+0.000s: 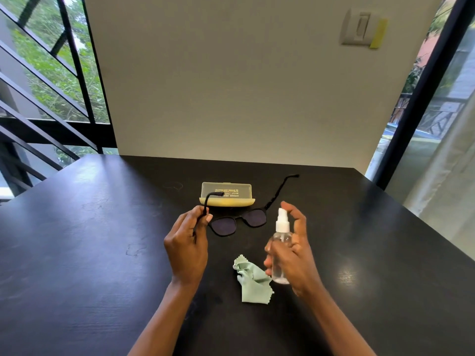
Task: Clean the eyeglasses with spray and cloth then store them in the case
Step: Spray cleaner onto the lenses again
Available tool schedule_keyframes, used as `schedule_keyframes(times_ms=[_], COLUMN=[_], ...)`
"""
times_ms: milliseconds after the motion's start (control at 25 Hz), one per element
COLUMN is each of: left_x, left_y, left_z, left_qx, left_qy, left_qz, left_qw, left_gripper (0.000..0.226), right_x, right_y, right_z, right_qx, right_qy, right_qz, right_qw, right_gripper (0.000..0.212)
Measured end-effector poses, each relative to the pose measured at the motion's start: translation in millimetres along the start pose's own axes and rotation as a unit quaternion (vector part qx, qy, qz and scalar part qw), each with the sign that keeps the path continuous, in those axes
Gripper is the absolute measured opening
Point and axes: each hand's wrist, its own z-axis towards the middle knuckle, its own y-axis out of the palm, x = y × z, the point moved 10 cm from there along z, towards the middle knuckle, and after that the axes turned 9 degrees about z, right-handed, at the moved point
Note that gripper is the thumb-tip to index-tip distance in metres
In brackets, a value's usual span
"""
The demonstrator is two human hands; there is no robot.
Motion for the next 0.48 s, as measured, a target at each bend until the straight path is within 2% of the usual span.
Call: schedule_keyframes(times_ms=[80, 200, 480], left_x=[9.3, 18.7, 18.6], left_y=[1.2, 5.2, 9.2], left_z=[-3.4, -8.7, -9.6], left_qx=[-0.010, -0.024, -0.042], left_qy=[0.035, 0.068, 0.065], left_qz=[-0.006, -0.020, -0.024], left_qw=[0.999, 0.997, 0.997], left_gripper=[0.019, 0.022, 0.027], right_x=[-5.5, -2.1, 5.8], right_y=[16.5, 43.6, 53.3], right_z=[-0.9, -2.9, 3.8], right_qx=[-0.004, -0.048, -0.046], right_qy=[-0.033, -0.058, -0.043], right_qz=[-0.169, -0.356, -0.410], right_qw=[0.985, 0.932, 0.910], right_gripper=[0.069, 0.064, 0.062])
